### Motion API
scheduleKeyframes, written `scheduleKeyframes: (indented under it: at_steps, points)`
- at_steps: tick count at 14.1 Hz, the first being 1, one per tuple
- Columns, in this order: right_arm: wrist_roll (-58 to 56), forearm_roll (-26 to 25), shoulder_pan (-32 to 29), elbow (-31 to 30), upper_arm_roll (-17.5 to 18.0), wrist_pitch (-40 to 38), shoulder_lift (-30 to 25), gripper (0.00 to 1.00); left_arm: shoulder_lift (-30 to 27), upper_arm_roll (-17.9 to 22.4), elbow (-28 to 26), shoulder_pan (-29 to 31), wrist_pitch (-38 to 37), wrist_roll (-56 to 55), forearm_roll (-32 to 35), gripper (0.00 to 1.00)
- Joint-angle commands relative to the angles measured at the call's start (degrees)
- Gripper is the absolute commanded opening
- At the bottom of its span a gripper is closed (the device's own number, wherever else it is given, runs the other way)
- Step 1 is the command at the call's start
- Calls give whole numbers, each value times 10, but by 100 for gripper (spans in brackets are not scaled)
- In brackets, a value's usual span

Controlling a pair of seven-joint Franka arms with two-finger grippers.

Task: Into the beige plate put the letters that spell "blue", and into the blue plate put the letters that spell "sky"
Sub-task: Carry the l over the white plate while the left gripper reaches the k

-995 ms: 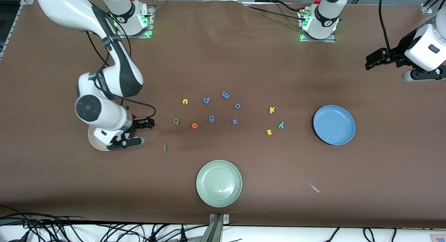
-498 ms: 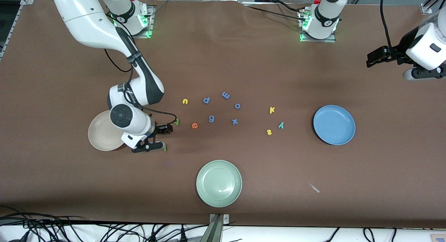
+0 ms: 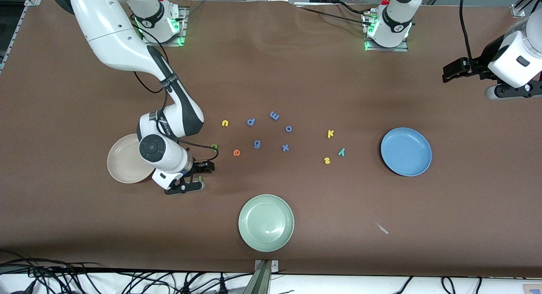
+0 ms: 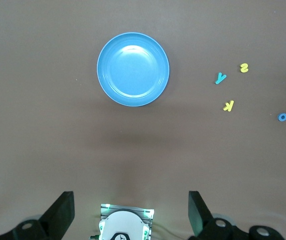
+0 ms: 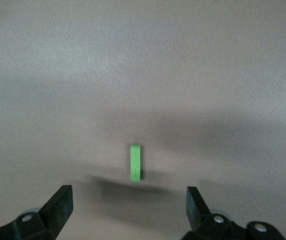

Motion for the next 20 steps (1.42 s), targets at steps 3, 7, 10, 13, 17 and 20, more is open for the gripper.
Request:
scheduleKeyframes:
  at_steps: [3, 7, 10, 13, 17, 20]
  points:
    - [12, -6, 4, 34, -2, 6, 34, 84, 3, -18, 3, 2, -6, -2, 2, 100]
    - [31, -7, 4, 32, -2, 6, 37, 12, -25, -28, -103, 0, 107, -1, -9, 100]
    - [32, -7, 4, 32, -2, 10, 37, 0, -26, -51, -172, -15, 203, -3, -10, 100]
    - [30, -6, 5, 34, -3, 15, 33, 0, -27, -67, -247, -21, 304, -4, -17, 100]
    - [19, -7, -6, 30, -27, -36, -4, 0, -22, -109, -370, -22, 484, -47, -41, 100]
    - [6, -8, -6, 28, -62, -113, -29, 0, 28, -118, -389, -46, 544, -74, -41, 100]
